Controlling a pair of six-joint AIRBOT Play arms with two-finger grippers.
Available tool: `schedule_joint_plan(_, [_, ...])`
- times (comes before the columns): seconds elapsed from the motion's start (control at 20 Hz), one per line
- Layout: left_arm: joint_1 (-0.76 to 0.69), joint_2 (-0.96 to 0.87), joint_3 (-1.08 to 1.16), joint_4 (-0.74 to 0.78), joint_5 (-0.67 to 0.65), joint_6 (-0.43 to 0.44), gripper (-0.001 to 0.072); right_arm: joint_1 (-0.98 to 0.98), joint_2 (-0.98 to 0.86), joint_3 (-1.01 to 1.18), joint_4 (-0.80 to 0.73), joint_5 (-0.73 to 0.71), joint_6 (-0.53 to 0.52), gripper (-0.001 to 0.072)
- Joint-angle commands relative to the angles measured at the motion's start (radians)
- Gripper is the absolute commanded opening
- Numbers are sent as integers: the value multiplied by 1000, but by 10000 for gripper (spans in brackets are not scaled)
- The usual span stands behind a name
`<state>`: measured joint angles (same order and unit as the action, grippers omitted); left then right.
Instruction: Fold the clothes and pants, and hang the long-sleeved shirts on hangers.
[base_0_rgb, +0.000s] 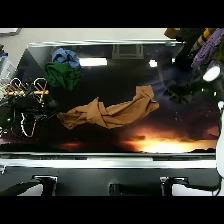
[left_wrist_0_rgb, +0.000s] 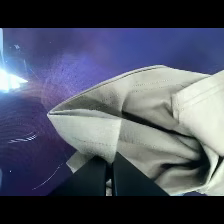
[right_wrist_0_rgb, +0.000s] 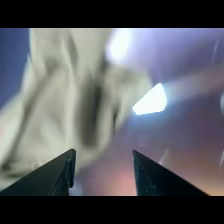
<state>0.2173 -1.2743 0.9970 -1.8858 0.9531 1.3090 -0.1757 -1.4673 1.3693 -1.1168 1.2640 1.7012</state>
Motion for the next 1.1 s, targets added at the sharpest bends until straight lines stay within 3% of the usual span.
schedule_joint_plan(0.0, [0, -1, 0, -5, 8, 0, 16, 47, 110, -312, 188, -103, -43, 428])
schedule_joint_plan(0.2, [0, -1, 0, -24, 8, 0, 16, 238, 111, -461, 219, -332, -9, 441])
schedule_joint_plan(0.3, [0, -1, 0, -26, 8, 0, 15, 297, 95, -460, 201, -434, 67, 458])
schedule_joint_plan(0.4, [0, -1, 0, -26, 7, 0, 16, 314, 62, -460, 173, -481, 137, 458])
schedule_joint_plan(0.65, [0, -1, 0, -26, 4, 0, 16, 313, 28, -460, 181, -589, 154, 454])
schedule_joint_plan(0.75, [0, -1, 0, -26, -1, 0, 16, 313, 14, -459, 183, -597, 159, 339])
schedule_joint_plan(0.8, [0, -1, 0, -26, -3, 0, 16, 313, 13, -459, 183, -597, 157, 236])
schedule_joint_plan(0.85, [0, -1, 0, -26, -4, 0, 16, 313, 18, -458, 192, -592, 140, 73])
schedule_joint_plan(0.9, [0, -1, 0, -25, -4, 0, 15, 313, 27, -454, 192, -586, 139, 30])
schedule_joint_plan(1.05, [2, 5, 13, -26, -3, 62, 15, 305, 105, -427, 182, -586, 138, 29])
